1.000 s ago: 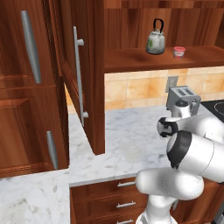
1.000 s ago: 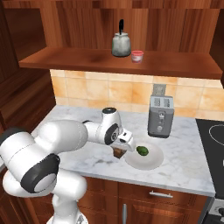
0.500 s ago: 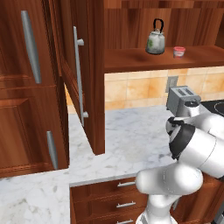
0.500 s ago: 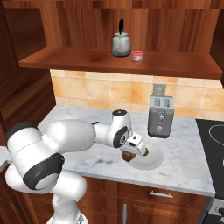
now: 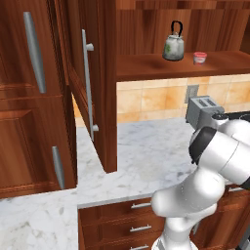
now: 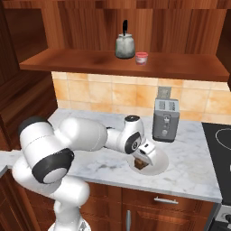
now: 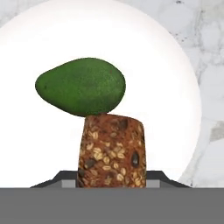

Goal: Pick the avocado and bread from the counter and place them on the plate. Then pick the jam from the cabinet and place it next to the plate. Lastly close the cabinet door.

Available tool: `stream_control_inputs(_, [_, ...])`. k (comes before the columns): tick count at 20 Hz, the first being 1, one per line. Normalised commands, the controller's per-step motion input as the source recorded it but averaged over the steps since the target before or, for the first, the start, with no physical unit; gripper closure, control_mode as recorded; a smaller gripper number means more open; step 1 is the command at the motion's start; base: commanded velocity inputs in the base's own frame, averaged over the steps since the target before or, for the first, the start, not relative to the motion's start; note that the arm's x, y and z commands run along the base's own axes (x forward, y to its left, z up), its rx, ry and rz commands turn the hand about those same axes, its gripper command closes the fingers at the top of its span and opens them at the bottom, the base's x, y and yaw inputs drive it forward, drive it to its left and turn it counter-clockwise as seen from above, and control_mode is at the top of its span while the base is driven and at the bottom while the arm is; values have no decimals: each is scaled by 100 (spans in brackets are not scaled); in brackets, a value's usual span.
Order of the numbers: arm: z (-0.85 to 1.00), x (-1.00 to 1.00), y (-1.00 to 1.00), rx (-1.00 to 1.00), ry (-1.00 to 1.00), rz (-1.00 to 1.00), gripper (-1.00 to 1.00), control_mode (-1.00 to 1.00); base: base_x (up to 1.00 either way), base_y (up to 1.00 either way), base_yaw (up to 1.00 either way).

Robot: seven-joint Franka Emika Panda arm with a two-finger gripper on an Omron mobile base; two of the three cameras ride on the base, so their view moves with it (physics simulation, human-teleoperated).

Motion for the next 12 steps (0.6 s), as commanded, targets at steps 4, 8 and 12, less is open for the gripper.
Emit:
stream_control_inputs(4, [-15,15,-22,3,0,-18,100,-100,0,0,0])
stream_control_inputs(8, [-16,18,-21,3,0,-15,100,-100,0,0,0])
stream_control_inputs(12, [-14,20,-20,5,-1,-11,100,-100,0,0,0])
